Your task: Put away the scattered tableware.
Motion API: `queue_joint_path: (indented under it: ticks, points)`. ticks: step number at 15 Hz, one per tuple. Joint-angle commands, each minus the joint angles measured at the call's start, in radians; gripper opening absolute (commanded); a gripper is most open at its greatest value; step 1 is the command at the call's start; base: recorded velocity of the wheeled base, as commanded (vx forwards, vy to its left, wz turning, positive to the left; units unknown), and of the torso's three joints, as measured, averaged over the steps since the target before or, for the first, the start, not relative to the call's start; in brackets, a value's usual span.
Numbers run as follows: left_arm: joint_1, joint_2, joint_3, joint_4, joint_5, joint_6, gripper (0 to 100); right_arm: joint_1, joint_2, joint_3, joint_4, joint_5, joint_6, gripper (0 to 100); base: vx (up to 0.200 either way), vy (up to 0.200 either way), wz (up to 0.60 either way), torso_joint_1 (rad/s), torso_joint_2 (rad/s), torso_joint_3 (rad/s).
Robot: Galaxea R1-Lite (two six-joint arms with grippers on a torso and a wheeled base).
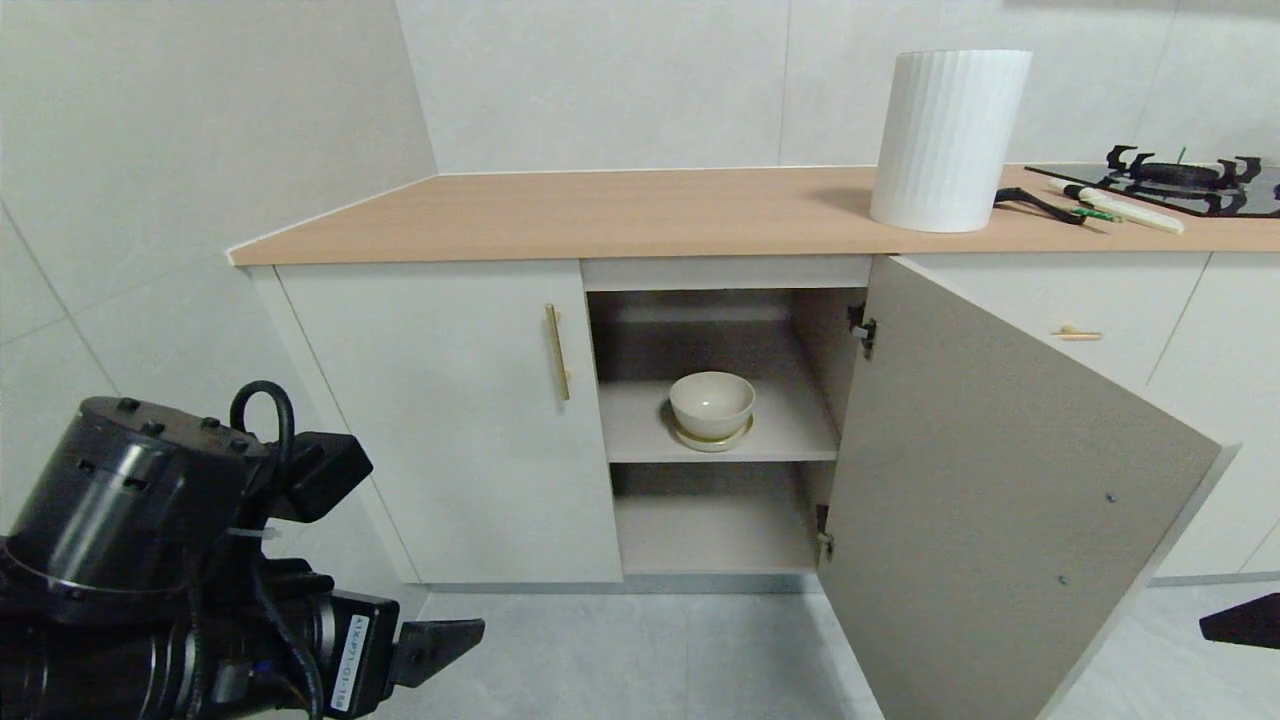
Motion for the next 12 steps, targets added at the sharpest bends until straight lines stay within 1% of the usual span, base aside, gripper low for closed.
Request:
queue_joint_path:
  ticks: [1,2,3,6,7,9,12]
  points:
    - [-0.001,0.003,0.0,-0.001,-0.001,-0.001,100,-0.127,0.033,-0.008,-0.01,0.007,-0.071,100,0.0,0.0,0.0,0.0,0.0,0.0]
    - [-0.001,0.003,0.0,-0.001,-0.001,-0.001,100,-0.171,0.038,-0.006,-0.032,0.009,-0.1,100,0.0,0.0,0.0,0.0,0.0,0.0]
    - [-0.001,0.003,0.0,-0.001,-0.001,0.0,100,-0.197,0.051,-0.002,-0.061,0.009,-0.103,100,0.0,0.0,0.0,0.0,0.0,0.0]
    - [-0.001,0.003,0.0,-0.001,-0.001,-0.001,100,-0.244,0.125,-0.002,-0.145,0.007,-0.094,100,0.0,0.0,0.0,0.0,0.0,0.0]
    - [-0.001,0.003,0.0,-0.001,-0.001,-0.001,100,-0.251,0.16,0.0,-0.187,0.007,-0.071,100,0.0,0.0,0.0,0.0,0.0,0.0]
    - [-0.001,0.003,-0.002,-0.001,-0.001,-0.003,100,-0.254,0.206,0.0,-0.227,0.007,-0.019,100,0.0,0.0,0.0,0.0,0.0,0.0]
    - [-0.001,0.003,-0.002,-0.001,-0.001,-0.003,100,-0.237,0.309,0.007,-0.398,0.007,0.147,100,0.0,0.0,0.0,0.0,0.0,0.0]
